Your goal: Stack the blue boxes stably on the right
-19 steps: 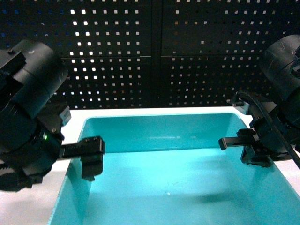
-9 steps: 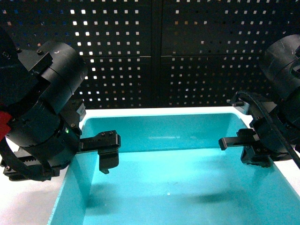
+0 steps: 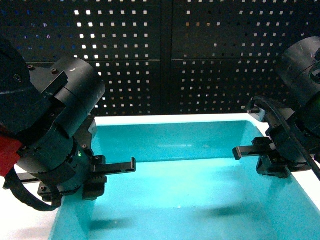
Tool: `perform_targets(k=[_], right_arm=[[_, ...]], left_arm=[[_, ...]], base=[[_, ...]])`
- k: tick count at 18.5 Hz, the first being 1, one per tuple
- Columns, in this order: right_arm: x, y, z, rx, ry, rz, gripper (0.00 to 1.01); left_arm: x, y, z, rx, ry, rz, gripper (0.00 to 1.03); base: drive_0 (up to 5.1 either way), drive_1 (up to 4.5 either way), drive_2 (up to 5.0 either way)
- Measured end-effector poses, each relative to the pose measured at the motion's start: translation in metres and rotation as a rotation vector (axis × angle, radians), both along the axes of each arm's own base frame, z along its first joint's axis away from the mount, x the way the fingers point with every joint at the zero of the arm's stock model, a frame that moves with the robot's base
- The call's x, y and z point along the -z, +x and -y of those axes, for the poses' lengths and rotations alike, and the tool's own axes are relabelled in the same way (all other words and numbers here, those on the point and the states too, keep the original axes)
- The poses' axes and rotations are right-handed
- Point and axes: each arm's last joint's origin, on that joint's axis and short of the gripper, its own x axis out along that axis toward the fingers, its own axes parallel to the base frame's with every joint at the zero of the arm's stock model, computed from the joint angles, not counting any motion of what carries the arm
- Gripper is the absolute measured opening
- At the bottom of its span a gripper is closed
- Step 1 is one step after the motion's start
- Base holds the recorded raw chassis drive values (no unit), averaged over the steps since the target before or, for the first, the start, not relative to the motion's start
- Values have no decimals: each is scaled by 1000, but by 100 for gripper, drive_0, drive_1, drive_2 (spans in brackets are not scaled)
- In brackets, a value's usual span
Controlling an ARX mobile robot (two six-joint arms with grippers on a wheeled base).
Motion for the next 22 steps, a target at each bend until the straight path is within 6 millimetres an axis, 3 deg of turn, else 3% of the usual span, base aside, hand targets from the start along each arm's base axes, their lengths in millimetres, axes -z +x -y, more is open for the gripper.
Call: perform_targets(k=[5,16,19,22], right_arm=[[0,-1,-3,-14,21,-4,2],[-2,-3,-6,-15,25,-15,2],[-20,-8,-7,24,36,-64,2],[-74,-4,-6,53,80,-1,2]], left_arm=[[-1,-5,-12,12,7,93,7],[-2,-5,-12,21,13,94,7],[-16,-1,-11,21,-5,59,7],[-64,14,-16,4,-81,83,7]], base=[[0,0,0],[0,0,0],[0,0,0],[0,0,0]])
